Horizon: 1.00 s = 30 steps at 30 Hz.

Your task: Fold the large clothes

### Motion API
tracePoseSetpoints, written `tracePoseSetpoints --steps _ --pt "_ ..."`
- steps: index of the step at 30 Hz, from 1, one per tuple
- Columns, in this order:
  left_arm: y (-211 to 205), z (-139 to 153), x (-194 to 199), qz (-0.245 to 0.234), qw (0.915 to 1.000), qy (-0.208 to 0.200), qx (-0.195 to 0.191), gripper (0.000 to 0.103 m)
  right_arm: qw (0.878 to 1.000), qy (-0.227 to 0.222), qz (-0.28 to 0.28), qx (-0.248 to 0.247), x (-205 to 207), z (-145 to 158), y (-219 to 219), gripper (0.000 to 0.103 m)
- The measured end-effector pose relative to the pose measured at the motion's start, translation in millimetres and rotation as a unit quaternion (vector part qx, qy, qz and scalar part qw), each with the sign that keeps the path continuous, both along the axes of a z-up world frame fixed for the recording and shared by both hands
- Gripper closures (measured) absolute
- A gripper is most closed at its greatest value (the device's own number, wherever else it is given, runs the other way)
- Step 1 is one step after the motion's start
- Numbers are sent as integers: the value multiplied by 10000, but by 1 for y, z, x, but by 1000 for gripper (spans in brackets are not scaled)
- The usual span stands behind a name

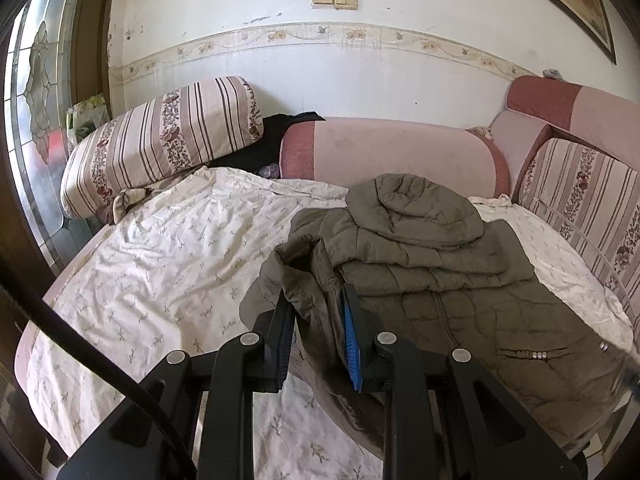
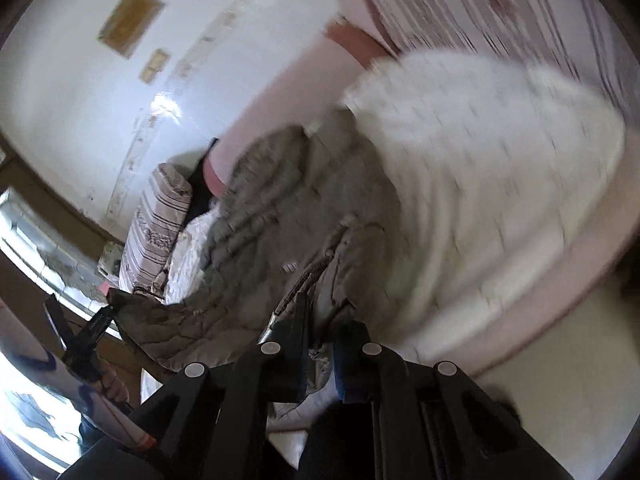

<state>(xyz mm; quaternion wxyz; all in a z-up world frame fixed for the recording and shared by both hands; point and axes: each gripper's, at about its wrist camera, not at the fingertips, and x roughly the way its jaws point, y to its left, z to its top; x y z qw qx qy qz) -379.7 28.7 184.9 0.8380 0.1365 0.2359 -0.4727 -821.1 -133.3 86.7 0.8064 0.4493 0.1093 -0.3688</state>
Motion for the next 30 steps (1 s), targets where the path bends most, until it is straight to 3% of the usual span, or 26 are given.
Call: tracePoseSetpoints --steps 3,12,17,22,26,28,30 --pt "-6 10 8 19 10000 -36 -51 81 9988 102 27 -473 7 36 -9 93" --pt "-47 41 53 100 9998 112 -145 80 9913 308 -45 -1282 45 112 -68 93" --pt "-98 55 81 147 9998 81 -146 78 9882 492 -180 -1439 81 139 -136 93" --pt "-156 59 121 215 9993 284 -130 76 9859 773 -324 -1450 123 148 -221 94" --pt "-189 67 159 369 9979 470 -261 61 9834 1132 -475 -1334 172 137 -297 94" --pt "-195 74 178 457 9963 565 -452 47 9809 1348 -566 -1282 191 128 -326 94" --pt "-198 82 196 571 9947 579 -629 42 9813 1437 -685 -1078 206 113 -358 94"
